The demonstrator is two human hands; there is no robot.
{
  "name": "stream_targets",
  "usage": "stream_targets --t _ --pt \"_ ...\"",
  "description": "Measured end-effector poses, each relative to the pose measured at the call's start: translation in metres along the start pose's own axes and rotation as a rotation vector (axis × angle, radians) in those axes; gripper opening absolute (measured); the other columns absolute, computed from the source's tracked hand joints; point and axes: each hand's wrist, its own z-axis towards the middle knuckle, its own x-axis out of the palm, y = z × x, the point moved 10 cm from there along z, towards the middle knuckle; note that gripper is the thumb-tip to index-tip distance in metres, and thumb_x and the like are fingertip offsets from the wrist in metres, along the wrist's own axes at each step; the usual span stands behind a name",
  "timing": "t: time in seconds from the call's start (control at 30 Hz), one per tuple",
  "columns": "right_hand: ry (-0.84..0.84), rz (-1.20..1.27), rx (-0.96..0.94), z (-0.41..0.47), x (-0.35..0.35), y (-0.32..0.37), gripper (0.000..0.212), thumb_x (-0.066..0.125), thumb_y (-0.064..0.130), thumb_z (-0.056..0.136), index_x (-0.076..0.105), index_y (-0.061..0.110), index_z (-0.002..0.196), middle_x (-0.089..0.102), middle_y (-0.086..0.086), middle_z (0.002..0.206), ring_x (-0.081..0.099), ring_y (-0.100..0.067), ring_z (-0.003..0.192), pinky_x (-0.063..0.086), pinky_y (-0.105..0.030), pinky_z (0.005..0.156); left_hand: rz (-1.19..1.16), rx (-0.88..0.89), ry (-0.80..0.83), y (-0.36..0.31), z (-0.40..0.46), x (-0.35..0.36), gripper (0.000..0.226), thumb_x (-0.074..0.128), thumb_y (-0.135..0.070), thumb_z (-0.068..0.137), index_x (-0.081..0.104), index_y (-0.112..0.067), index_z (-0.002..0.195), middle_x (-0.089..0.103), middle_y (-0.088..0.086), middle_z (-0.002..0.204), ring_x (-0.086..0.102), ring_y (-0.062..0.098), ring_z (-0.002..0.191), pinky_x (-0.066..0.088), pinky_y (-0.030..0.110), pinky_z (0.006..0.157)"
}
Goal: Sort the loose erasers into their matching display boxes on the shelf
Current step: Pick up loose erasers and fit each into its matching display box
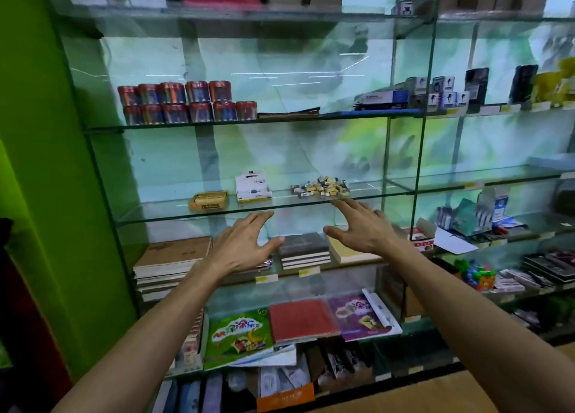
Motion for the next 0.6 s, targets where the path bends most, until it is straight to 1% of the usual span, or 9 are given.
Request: stream_targets --t 0.23,0.4,0.47,0.6 --pt "0.04 0.034 -0.008 0.079 0.046 -0.028 0.072 0.046 0.062 0.091 0.022 0.031 0.152 0.021 0.003 0.161 0.024 -0.027 0.145 0.026 -0.054 0.111 -0.093 -0.034 -0.009 0.029 0.08 0.039 0.07 0.043 -0.065 0.092 0.024 -0.034 0.152 0.028 -0.006 0.159 0.032 0.021 0.143 0.034 0.045 0.111" --pt "0.05 0.043 0.019 0.132 0.078 -0.046 0.071 0.046 0.061 0.091 0.024 0.031 0.151 0.022 0.002 0.16 0.025 -0.028 0.145 0.026 -0.054 0.111 -0.151 0.006 -0.021 0.051 0.137 0.069 0.067 0.045 -0.06 0.094 0.026 -0.032 0.151 0.031 -0.006 0.157 0.034 0.019 0.141 0.035 0.041 0.109" --pt "0.041 0.038 0.026 0.154 0.089 -0.053 0.071 0.047 0.061 0.092 0.024 0.031 0.151 0.023 0.0 0.16 0.023 -0.028 0.146 0.025 -0.054 0.112 -0.179 0.029 -0.033 0.064 0.16 0.08 0.069 0.045 -0.062 0.093 0.027 -0.031 0.151 0.031 -0.006 0.157 0.033 0.018 0.142 0.035 0.041 0.111" --pt "0.01 0.031 0.055 0.202 0.105 -0.065 0.071 0.047 0.061 0.091 0.024 0.031 0.151 0.026 0.001 0.159 0.025 -0.026 0.145 0.025 -0.051 0.114 -0.282 0.056 -0.026 0.093 0.209 0.101 0.076 0.04 -0.073 0.085 0.027 -0.035 0.15 0.031 -0.008 0.158 0.028 0.015 0.145 0.033 0.043 0.114"
